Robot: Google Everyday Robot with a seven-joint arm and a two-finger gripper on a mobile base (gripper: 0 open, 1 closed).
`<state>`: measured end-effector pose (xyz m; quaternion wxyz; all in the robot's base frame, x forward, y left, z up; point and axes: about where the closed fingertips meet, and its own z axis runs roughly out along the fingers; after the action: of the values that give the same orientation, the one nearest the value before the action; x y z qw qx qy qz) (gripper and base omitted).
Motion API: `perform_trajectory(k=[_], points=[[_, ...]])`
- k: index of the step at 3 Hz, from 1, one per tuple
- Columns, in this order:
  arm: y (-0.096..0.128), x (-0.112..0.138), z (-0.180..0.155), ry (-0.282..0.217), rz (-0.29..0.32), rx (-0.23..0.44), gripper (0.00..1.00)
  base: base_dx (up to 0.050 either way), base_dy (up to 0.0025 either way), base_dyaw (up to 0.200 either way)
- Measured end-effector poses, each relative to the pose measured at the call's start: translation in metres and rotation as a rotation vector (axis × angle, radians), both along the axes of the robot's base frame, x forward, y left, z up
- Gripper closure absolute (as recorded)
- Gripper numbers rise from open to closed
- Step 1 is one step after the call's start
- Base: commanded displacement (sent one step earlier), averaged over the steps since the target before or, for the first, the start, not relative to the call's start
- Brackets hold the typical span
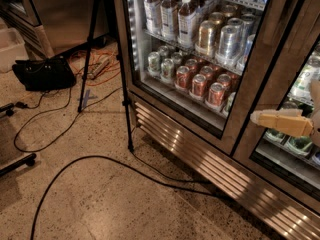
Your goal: Open right fridge door
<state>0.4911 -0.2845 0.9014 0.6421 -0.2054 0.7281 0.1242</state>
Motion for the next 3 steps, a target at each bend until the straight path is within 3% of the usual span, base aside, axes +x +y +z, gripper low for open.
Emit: perform_trajectory(k=[1, 3], points=[[0.006, 0.011, 0.018, -0.045, 0.020, -0.016, 0.00, 0.000, 0.00000, 0.000], [0.003, 0.033, 0.082, -0.197, 0.029, -0.068, 0.00, 0.000, 0.00000, 0.000]])
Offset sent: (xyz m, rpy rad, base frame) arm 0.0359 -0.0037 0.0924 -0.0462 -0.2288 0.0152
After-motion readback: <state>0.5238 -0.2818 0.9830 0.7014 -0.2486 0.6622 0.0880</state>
